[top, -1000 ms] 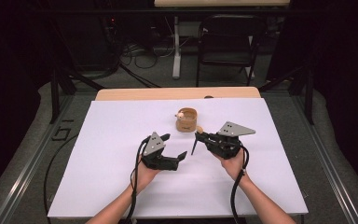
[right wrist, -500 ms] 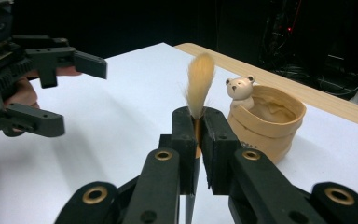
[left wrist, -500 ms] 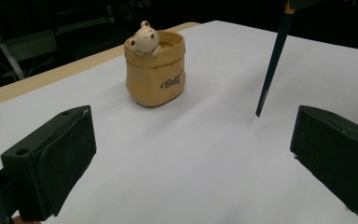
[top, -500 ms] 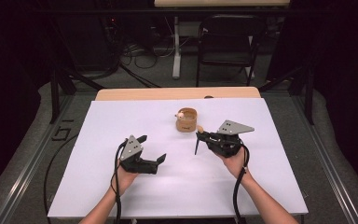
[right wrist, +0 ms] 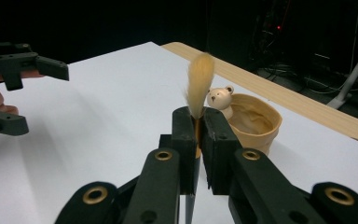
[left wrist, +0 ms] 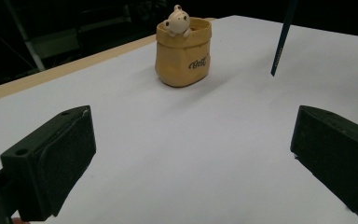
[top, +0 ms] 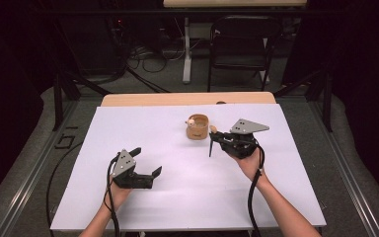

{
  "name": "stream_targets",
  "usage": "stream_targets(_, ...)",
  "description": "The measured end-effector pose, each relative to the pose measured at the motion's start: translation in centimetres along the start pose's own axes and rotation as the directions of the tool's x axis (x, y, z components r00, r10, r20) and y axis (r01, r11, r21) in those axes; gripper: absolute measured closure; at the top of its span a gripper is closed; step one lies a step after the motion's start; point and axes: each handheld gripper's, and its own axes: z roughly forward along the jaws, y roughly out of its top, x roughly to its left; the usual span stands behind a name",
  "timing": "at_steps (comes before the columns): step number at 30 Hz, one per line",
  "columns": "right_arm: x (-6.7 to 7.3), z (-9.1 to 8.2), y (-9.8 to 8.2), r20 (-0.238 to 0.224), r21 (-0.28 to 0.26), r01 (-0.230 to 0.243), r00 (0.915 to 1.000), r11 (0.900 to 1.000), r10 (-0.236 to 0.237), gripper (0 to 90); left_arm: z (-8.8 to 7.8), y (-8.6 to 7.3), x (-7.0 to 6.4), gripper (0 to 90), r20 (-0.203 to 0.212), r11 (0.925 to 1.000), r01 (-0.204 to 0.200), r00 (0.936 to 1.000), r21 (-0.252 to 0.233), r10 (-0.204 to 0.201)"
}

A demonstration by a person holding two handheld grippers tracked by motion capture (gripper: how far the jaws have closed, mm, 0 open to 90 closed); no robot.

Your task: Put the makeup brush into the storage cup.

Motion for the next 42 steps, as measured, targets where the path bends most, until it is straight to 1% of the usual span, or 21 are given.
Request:
stream_targets(4, -0.6, 0.0, 0.5, 0.012, -0.005, -0.007, 0.9999, 1.000, 0.007, 84.5, -0.5, -0.4, 0.2, 0.5, -0.020, 0.9998, -0.003, 0.9998, -0.017, 0.002)
stream_targets(6, -0.7, -0.1, 0.6, 0.010, -0.002, -0.006, 0.9999, 1.000, 0.006, 84.5, -0.7, -0.4, 0.2, 0.6, -0.029, 0.9998, -0.005, 0.9996, -0.020, 0.005)
stream_targets(9, -1.0, 0.0, 0.8, 0.015, -0.007, -0.004, 0.9999, 1.000, 0.004, 84.5, -1.0, -0.4, 0.2, 0.6, -0.029, 0.9997, -0.010, 0.9995, -0.023, 0.010)
stream_targets(11, -1.2, 0.0, 1.0, 0.019, -0.002, -0.010, 0.9998, 1.000, 0.010, 84.6, -1.1, -0.5, 0.2, 0.6, -0.036, 0.9998, -0.005, 0.9993, -0.020, 0.004)
stream_targets(17, -1.8, 0.0, 1.6, 0.034, -0.002, -0.007, 0.9994, 1.000, 0.007, 84.5, -1.0, -0.7, 0.3, 0.6, -0.034, 1.0000, 0.004, 0.9994, 0.003, -0.004)
stream_targets(19, -2.0, 0.1, 1.9, 0.041, -0.005, -0.001, 0.9992, 1.000, 0.002, 84.5, -0.9, -0.7, 0.3, 0.5, -0.025, 0.9999, 0.008, 0.9997, 0.011, -0.007)
stream_targets(22, -2.3, 0.2, 2.2, 0.044, -0.007, 0.001, 0.9990, 1.000, -0.001, 84.6, -1.0, -0.7, 0.3, 0.5, -0.014, 0.9998, -0.001, 0.9999, 0.017, 0.001)
stream_targets(24, -2.3, 0.2, 2.4, 0.044, -0.004, 0.000, 0.9991, 1.000, 0.001, 84.6, -1.0, -0.7, 0.2, 0.5, -0.021, 0.9999, 0.000, 0.9998, 0.015, 0.001)
stream_targets(27, -2.5, 0.5, 2.8, 0.047, -0.005, 0.006, 0.9989, 1.000, -0.006, 84.6, -1.0, -0.6, 0.3, 0.5, -0.020, 0.9999, -0.002, 0.9998, 0.011, 0.003)
stream_targets(31, -2.7, 1.0, 3.6, 0.046, -0.002, 0.003, 0.9989, 1.000, -0.003, 84.6, -0.9, -0.7, 0.4, 0.2, -0.021, 0.9997, 0.009, 0.9997, 0.022, -0.008)
stream_targets(34, -2.7, 1.3, 3.9, 0.048, 0.001, 0.007, 0.9988, 1.000, -0.007, 84.6, -0.9, -0.7, 0.4, 0.2, -0.020, 0.9997, 0.007, 0.9998, 0.022, -0.007)
stream_targets(36, -2.8, 1.6, 4.1, 0.048, 0.011, 0.010, 0.9988, 1.000, -0.011, 84.6, -0.9, -0.8, 0.5, 0.1, -0.025, 0.9997, 0.003, 0.9997, 0.025, -0.003)
stream_targets(37, -2.9, 1.7, 4.2, 0.050, 0.016, 0.013, 0.9986, 1.000, -0.013, 84.5, -1.0, -0.8, 0.5, 0.1, -0.021, 0.9997, 0.006, 0.9998, 0.023, -0.006)
stream_targets(40, -3.1, 1.9, 4.5, 0.054, 0.012, 0.014, 0.9984, 1.000, -0.014, 84.6, -1.0, -0.8, 0.7, 0.1, -0.028, 0.9996, 0.011, 0.9995, 0.024, -0.011)
stream_targets(42, -3.2, 2.0, 4.7, 0.057, 0.010, 0.012, 0.9983, 1.000, -0.013, 84.6, -1.0, -0.8, 0.7, 0.1, -0.025, 0.9996, 0.015, 0.9996, 0.024, -0.014)
